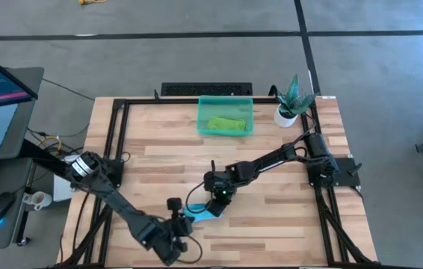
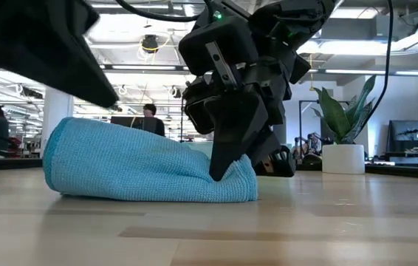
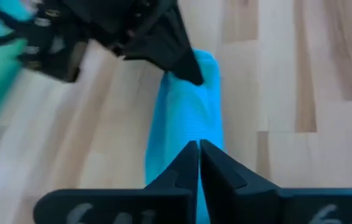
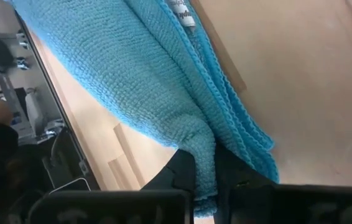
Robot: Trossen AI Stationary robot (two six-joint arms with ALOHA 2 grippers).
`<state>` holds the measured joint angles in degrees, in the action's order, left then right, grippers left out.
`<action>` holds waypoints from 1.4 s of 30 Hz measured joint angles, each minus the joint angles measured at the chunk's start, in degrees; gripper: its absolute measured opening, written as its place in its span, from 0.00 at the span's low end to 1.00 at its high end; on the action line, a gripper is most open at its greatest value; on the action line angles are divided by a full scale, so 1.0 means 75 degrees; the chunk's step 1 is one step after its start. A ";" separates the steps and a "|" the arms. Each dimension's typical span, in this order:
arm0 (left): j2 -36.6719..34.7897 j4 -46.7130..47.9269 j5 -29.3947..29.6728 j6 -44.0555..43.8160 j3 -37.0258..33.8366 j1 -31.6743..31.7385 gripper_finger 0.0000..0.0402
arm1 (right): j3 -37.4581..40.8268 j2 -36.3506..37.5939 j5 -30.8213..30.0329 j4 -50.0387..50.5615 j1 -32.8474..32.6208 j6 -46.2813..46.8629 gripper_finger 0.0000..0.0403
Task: Roll microfiber towels into tight, uniform cylinder then place into a basket
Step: Roll the blue microfiber cloth
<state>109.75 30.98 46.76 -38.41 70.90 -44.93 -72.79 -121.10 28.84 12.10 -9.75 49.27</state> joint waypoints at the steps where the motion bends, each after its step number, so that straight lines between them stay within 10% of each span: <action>1: 0.0000 -0.0281 -0.0147 0.0165 -0.0096 0.0098 0.01 | 0.0000 0.0000 -0.0018 -0.0001 -0.0001 -0.0028 0.09; 14: -0.0044 -0.0842 -0.2201 -0.1258 -0.1261 0.0945 0.00 | -0.0007 0.0000 -0.0147 -0.0216 -0.0132 -0.0236 0.11; 42: -0.0003 -0.1154 -0.2176 -0.1433 -0.1546 0.0904 0.00 | 0.0007 0.0208 0.0870 -0.0161 0.0120 -0.1435 0.53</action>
<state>109.73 22.32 30.44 -49.16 59.30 -38.15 -72.74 -119.54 35.37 10.90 -8.85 38.51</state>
